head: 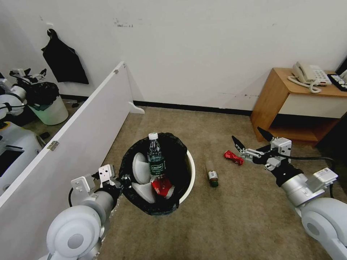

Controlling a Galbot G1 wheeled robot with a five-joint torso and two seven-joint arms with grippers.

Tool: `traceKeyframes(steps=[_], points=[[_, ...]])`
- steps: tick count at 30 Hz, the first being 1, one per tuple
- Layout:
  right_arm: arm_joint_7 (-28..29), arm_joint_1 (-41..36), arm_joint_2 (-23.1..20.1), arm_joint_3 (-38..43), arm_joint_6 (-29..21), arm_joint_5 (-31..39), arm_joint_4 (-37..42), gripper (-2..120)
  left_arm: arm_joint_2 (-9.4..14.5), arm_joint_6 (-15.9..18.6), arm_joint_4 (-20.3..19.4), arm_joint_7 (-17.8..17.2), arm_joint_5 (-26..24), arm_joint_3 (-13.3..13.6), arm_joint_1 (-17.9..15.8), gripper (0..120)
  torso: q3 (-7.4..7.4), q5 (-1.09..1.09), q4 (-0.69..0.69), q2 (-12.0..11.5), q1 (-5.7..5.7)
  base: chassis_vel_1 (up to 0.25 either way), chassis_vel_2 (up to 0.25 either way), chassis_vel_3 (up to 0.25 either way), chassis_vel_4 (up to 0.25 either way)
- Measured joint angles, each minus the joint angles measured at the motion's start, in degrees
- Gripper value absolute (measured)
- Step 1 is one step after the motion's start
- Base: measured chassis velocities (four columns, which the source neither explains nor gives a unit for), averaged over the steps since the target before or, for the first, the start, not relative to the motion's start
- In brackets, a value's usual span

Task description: Pick up the trash bin, then pick up the garbage from the floor and place it into the trash bin.

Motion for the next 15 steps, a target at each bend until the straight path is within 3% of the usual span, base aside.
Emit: traceKeyframes(steps=[15], points=[[-0.1, 0.6, 0.5, 0.1, -2.0, 0.6, 0.4, 100, 0.2, -0.3, -0.1, 0.1, 0.0, -0.5, -0.1, 1, 0.0, 0.0, 0.0, 0.0, 0.0, 0.0, 0.0, 0.0, 0.0]])
